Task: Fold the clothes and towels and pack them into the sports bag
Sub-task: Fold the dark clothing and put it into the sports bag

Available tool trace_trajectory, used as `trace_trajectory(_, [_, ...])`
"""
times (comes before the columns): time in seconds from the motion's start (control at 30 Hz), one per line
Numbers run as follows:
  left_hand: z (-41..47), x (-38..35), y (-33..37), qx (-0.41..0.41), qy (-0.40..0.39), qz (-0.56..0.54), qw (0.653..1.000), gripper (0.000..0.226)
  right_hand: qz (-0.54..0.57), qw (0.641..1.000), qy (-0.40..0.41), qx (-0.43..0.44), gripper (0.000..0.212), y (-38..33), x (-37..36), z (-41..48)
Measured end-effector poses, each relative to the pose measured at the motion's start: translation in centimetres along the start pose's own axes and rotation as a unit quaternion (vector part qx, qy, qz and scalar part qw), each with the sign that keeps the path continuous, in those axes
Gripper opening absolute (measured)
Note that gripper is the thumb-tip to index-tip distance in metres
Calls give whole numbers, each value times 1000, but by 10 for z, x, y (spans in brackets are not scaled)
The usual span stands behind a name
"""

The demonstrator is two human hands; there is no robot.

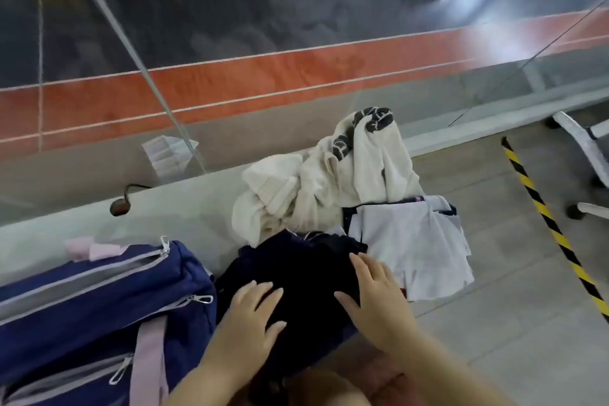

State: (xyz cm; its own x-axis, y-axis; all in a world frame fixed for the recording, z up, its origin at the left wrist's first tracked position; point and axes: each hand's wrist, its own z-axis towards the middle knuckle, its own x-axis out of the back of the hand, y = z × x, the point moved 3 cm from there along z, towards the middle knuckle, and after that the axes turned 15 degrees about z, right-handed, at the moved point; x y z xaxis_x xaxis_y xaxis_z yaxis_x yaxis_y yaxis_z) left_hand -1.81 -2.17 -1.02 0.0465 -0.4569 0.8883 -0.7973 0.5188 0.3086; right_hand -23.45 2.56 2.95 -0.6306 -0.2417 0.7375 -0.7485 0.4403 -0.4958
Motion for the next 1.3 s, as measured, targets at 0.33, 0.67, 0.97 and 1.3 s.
trace_trajectory(0.33, [41, -84, -46, -104, 110, 100, 983, 44, -72, 993, 84, 28, 73, 29, -101, 45])
trace_trajectory(0.67, [34, -94, -74, -114, 181, 117, 970, 68, -16, 989, 122, 80, 63, 28, -121, 33])
trace_trajectory(0.97, [19, -95, -67, -61, 201, 272, 939, 45, 111, 991, 57, 45, 69, 31, -102, 41])
trace_trajectory(1.3, [20, -99, -74, -48, 188, 224, 955, 43, 110, 994, 15, -16, 52, 22, -98, 60])
